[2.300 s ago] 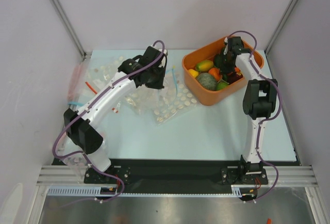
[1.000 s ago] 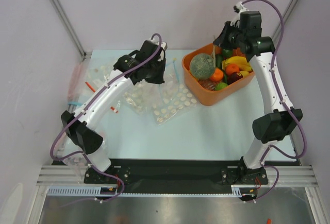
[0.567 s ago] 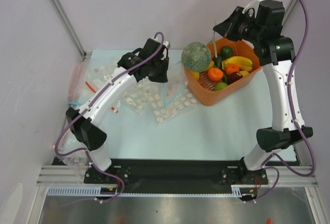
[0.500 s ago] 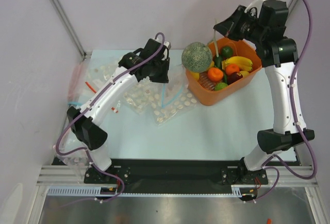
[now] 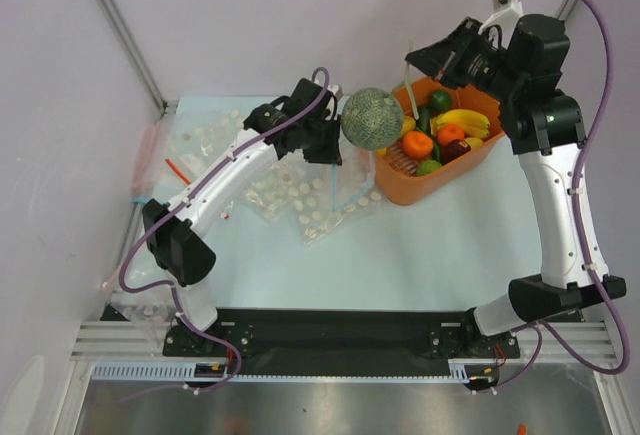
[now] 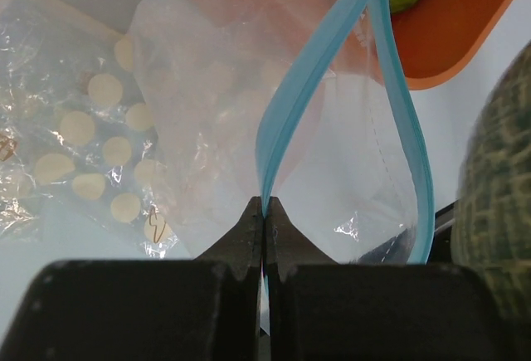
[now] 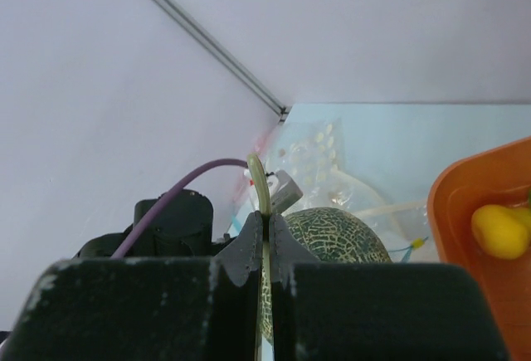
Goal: Place the food in the zip-top bag and seal the zipper
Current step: Place the fake fruit in the zipper food storage bag, then pick up the fake fruit from the bin, then place the fake fruit in the zipper food storage bag.
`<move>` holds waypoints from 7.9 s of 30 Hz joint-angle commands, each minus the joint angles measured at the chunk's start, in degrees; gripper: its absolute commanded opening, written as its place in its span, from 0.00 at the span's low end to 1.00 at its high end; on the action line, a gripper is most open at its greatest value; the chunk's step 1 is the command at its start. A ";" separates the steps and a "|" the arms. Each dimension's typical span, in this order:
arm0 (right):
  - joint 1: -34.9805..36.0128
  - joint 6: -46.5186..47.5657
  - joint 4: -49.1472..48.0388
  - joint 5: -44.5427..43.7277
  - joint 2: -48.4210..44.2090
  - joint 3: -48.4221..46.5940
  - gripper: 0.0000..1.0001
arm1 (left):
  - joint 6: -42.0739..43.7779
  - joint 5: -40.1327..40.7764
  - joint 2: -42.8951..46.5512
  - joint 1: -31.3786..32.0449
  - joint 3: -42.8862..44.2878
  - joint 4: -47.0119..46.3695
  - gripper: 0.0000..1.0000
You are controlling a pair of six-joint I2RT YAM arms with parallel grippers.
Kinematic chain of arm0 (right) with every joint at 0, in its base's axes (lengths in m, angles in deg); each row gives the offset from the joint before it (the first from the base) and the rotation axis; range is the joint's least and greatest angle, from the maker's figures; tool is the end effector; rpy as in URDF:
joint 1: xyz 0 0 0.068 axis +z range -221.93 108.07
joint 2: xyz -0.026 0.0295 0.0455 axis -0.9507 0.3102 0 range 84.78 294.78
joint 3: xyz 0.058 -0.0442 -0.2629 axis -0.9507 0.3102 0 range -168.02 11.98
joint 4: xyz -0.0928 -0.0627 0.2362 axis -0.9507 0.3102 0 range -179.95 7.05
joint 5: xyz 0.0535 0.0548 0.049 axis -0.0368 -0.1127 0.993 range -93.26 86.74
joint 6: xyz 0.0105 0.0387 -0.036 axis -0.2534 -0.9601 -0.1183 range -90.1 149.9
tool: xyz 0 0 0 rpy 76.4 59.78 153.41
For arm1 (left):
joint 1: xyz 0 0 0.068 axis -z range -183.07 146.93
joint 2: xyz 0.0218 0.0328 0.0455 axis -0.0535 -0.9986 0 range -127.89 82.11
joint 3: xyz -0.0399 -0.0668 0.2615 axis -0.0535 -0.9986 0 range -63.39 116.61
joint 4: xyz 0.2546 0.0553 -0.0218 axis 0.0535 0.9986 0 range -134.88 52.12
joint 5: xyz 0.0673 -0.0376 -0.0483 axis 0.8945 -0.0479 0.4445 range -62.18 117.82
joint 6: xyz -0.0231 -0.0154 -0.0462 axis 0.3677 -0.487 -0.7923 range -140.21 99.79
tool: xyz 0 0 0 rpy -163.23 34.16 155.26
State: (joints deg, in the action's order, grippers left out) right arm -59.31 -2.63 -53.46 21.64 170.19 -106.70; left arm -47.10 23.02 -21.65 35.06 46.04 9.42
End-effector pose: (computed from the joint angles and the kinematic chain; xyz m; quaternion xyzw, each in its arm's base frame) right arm 0.2669 0.0750 0.5552 -0.0232 0.7245 0.4022 0.5592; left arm 0.3073 -0.2450 0.3717 0.1063 0.9288 -0.2227 0.2765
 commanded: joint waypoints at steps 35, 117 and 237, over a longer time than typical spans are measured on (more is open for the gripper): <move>7.24 -4.81 -18.37 -8.56 -13.51 41.76 0.00 | -10.28 -9.35 7.17 -2.01 -8.79 -13.52 0.00; 3.02 11.60 -0.45 -35.71 11.70 22.52 0.82 | 0.88 -6.19 15.52 -3.85 -1.76 1.77 0.01; 21.39 5.29 3.77 -27.02 -12.46 40.53 0.67 | -5.45 -13.48 4.19 -5.96 3.34 -1.31 0.00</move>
State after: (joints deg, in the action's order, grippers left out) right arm -38.17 3.97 -54.38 -3.30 157.84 -65.82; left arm -51.67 10.89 -18.42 29.36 48.47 10.67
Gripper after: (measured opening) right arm 0.673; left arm 0.009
